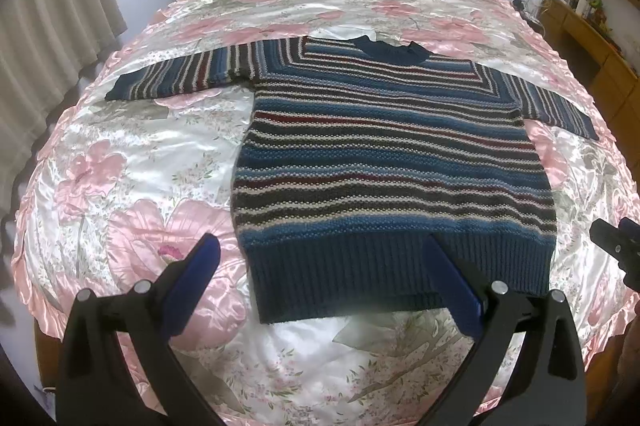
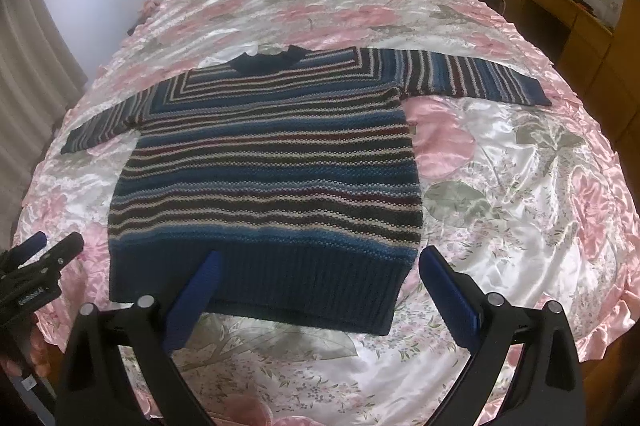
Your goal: Fold small clothes
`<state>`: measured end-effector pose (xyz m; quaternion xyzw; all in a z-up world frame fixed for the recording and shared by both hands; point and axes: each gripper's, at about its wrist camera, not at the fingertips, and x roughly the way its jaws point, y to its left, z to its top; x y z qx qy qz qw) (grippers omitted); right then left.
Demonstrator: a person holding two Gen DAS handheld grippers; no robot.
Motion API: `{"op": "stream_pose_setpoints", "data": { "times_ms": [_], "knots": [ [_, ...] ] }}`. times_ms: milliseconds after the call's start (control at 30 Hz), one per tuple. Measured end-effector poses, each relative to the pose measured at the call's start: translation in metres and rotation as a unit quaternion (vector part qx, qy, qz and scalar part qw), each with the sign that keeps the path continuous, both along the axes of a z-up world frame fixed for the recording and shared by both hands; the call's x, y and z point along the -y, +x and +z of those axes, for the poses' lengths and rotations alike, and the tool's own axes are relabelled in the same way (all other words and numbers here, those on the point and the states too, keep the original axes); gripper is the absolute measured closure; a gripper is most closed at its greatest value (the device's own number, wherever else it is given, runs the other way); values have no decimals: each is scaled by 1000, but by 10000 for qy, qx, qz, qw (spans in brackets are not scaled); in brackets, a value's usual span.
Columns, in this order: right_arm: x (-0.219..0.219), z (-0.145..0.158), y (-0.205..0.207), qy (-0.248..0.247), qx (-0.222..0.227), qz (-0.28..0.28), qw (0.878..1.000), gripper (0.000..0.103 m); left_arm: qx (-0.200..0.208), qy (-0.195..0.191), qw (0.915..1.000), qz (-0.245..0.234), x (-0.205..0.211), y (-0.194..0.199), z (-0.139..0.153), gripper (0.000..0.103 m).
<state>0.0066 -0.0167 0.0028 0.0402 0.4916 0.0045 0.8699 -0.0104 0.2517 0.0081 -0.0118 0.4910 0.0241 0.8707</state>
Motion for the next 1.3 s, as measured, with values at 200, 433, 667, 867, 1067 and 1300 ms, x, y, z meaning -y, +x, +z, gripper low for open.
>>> {"op": "stream_pose_setpoints", "data": {
  "times_ms": [200, 433, 667, 867, 1067, 1300],
  "knots": [
    [-2, -5, 0, -52, -41, -6, 10000, 4, 49, 17, 10000, -41, 2, -1, 3, 3],
    [-2, -8, 0, -69, -91, -2, 9999, 4, 92, 7, 9999, -110, 6, -3, 8, 3],
    [-3, -11, 0, -53, -82, 5, 10000, 4, 79, 29, 9999, -118, 7, -3, 8, 3],
    [-2, -9, 0, -25, -97, 6, 9999, 4, 15, 59, 10000, -75, 5, -4, 3, 3],
    [-3, -10, 0, -19, -81, 8, 10000, 4, -1, 99, 9999, -48, 2, -4, 1, 3],
    [-4, -8, 2, -32, -51, 36, 10000, 4, -11, 139, 9999, -47, 1, -3, 1, 3]
  ]
}}
